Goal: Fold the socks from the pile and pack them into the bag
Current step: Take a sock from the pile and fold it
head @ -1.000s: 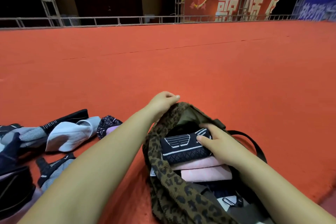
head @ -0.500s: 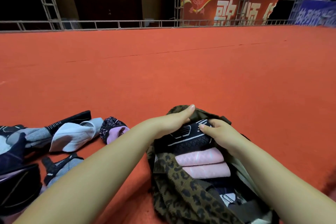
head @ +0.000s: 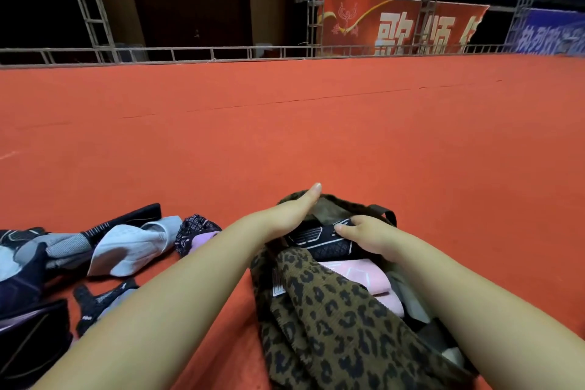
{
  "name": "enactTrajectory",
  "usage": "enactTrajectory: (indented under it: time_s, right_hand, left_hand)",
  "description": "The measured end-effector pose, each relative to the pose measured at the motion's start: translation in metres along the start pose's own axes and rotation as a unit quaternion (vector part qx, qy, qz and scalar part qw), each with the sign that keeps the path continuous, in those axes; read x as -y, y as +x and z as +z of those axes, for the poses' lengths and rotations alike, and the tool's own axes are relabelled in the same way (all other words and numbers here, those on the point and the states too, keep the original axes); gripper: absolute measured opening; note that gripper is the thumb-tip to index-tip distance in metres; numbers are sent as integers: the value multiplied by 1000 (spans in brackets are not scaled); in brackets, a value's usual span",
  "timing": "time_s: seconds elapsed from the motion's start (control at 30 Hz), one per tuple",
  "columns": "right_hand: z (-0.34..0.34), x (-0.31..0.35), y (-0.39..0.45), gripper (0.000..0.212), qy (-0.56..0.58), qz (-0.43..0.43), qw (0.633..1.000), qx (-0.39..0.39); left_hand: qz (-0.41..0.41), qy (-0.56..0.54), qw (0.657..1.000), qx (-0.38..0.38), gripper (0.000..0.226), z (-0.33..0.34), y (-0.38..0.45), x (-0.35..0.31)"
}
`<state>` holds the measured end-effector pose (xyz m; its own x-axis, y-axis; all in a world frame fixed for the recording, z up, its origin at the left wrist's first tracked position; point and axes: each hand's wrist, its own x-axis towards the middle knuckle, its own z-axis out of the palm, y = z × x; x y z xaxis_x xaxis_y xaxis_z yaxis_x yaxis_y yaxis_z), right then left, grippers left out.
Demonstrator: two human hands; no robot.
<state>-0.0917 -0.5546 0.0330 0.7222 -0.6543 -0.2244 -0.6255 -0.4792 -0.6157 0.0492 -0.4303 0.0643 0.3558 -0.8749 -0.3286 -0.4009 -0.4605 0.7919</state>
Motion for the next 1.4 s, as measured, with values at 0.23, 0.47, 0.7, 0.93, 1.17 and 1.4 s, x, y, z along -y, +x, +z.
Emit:
enactTrajectory:
  time_s: [0.23,0.47,0.7,0.93,1.17,1.4]
  right_hand:
    - [-15,5,-18,46,-152,3,988,-10]
    - [-6,12,-48,53,-72,-127,985,90]
    - [6,1,-21,78,-65,42,974,211]
    - [8,7,-24,97,-73,19,974,212]
    - [7,34,-56,75,3,-32,995,91]
    - [52,103,-125,46,14,-196,980,40]
  left_hand:
    - [-9,22,997,70,100,4,-1,21]
    - [-4,-39,998,51,108,11,8,31]
    - [-21,23,999,35,128,-10,0,39]
    - [-7,112,992,57,81,6,-30,45]
    - [42,-53,997,-27,75,1,-80,58]
    - [34,-180,977,-111,76,-15,-181,118]
